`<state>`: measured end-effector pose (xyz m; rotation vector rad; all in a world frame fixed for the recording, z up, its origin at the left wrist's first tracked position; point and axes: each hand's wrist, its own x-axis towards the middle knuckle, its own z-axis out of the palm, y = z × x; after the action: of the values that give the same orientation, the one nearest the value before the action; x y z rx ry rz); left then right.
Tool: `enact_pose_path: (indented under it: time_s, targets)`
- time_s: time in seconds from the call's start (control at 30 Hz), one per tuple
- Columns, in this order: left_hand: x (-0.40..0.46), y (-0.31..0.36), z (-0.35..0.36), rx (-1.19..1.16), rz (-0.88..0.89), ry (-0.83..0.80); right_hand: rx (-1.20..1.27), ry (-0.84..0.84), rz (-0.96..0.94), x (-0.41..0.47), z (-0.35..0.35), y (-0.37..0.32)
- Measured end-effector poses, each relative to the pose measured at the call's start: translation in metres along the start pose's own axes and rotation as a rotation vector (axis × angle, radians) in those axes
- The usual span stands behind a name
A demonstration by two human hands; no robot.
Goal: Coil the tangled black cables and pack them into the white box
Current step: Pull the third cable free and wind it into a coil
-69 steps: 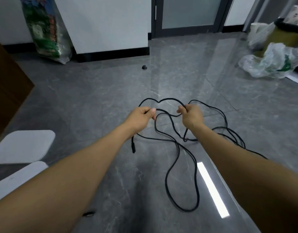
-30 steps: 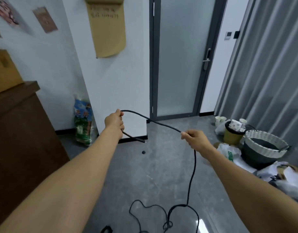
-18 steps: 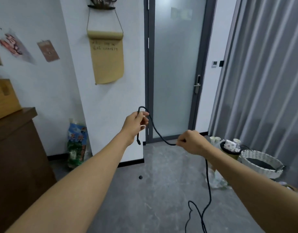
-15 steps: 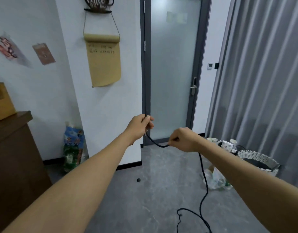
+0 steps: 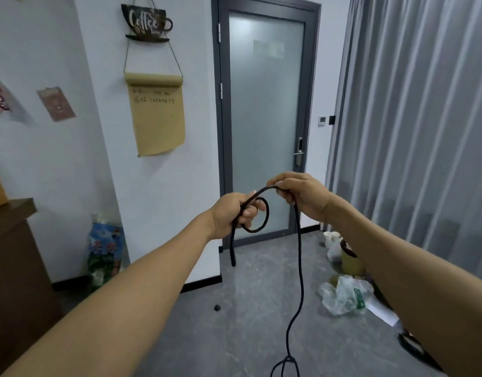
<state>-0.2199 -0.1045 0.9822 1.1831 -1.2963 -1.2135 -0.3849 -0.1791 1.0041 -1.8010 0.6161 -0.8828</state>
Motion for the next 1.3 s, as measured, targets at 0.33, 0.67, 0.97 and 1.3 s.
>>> enact_pose_path:
  time_s: [0.33, 0.67, 0.97, 1.3]
  targets:
    - [-0.012, 0.015, -0.011, -0.284, -0.015, -0.065, -0.242, -0.085, 0.062, -0.011, 0.027, 0.003]
    - [-0.019, 0.026, -0.025, -0.109, -0.047, -0.044, -0.225, -0.049, 0.049, -0.009, 0.02, -0.005]
    - [-0.015, 0.03, -0.015, 0.323, -0.135, 0.055, -0.746, -0.044, -0.05, -0.009, 0.033, -0.033]
    - [-0.024, 0.042, -0.017, 0.404, -0.033, -0.134, -0.452, -0.169, 0.013, -0.019, 0.028, -0.034]
